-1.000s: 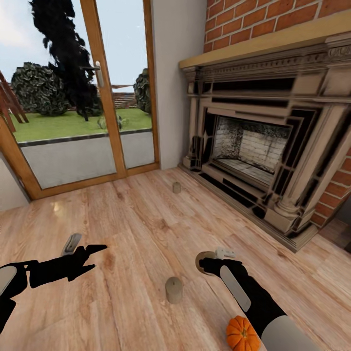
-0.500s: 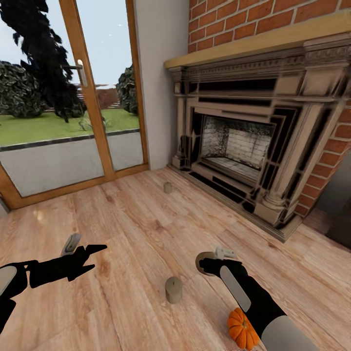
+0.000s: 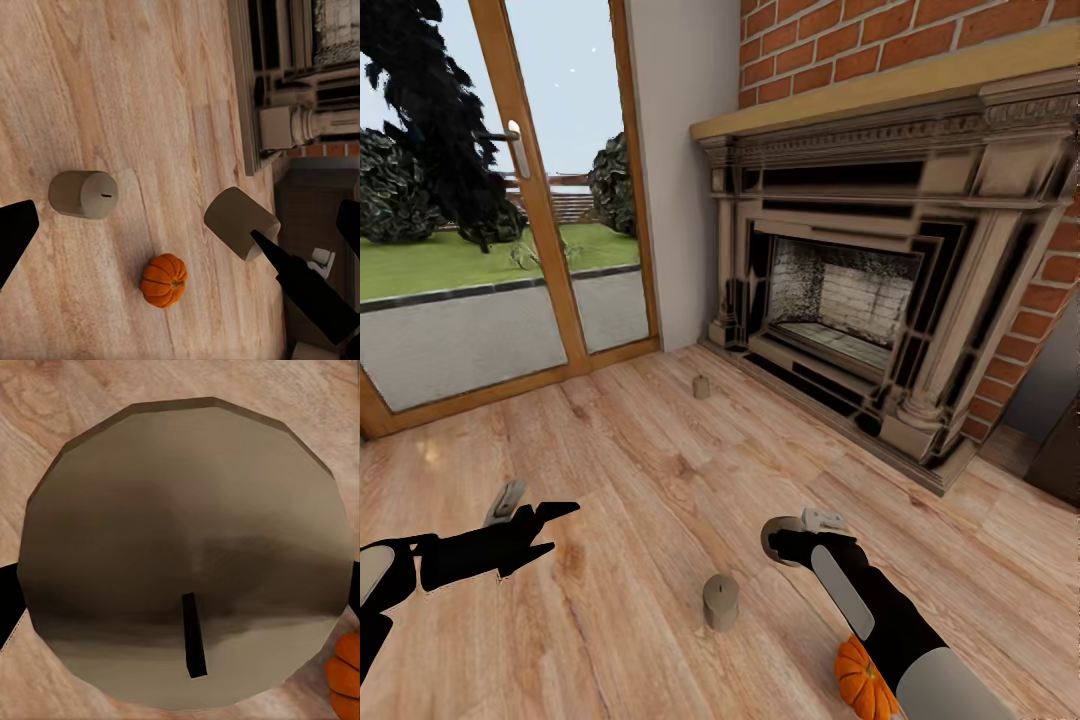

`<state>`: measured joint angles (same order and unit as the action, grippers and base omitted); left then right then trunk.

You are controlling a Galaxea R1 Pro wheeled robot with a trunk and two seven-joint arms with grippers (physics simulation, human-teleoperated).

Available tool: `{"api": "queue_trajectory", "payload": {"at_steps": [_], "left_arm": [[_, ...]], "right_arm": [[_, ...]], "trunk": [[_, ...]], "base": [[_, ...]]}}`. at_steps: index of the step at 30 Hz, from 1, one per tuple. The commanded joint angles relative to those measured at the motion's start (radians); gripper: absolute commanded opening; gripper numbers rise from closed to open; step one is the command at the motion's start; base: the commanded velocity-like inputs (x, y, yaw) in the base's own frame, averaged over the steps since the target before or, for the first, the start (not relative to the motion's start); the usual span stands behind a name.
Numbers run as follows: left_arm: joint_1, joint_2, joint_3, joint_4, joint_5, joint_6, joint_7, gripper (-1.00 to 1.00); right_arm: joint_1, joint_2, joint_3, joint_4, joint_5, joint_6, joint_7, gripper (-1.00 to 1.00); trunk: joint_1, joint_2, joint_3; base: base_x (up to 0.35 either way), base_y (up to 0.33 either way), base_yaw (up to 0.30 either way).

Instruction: Place each of the two pumpkins and all three candles from the living room inside a cabinet in the living room (use any cabinet), then make sure every cabinet is closed, and position the cauldron so it is next to a table in the living room.

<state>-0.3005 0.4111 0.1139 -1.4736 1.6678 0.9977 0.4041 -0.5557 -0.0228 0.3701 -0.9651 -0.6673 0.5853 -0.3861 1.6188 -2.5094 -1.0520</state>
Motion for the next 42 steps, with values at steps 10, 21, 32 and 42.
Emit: {"api": "queue_trajectory", "payload": {"at_steps": [10,21,32,42], "left_arm": [[0.000,0.000,0.001,-0.001,0.010,0.002,0.010,1.00],[-0.001,0.000,0.001,-0.001,0.009,0.002,0.009,1.00],[0.000,0.000,0.001,-0.001,0.009,0.002,0.010,1.00],[-0.001,0.000,0.001,-0.001,0.009,0.002,0.010,1.00]], "right_arm": [[-0.001,-0.001,0.004,0.000,-0.011,0.001,-0.011,-1.00],[-0.001,-0.002,0.004,0.000,-0.011,0.001,-0.011,-1.00],[-0.001,-0.002,0.004,0.000,-0.011,0.001,-0.011,-1.00],[-0.001,0.000,0.004,-0.001,-0.011,0.001,-0.011,-1.00]], "trunk": [[0.000,0.000,0.000],[0.000,0.000,0.005],[0.000,0.000,0.010],[0.000,0.000,0.011]], "base": [[0.219,0.131,-0.265],[0.009,0.057,-0.276],[0.068,0.053,-0.276],[0.048,0.028,-0.117]]}}
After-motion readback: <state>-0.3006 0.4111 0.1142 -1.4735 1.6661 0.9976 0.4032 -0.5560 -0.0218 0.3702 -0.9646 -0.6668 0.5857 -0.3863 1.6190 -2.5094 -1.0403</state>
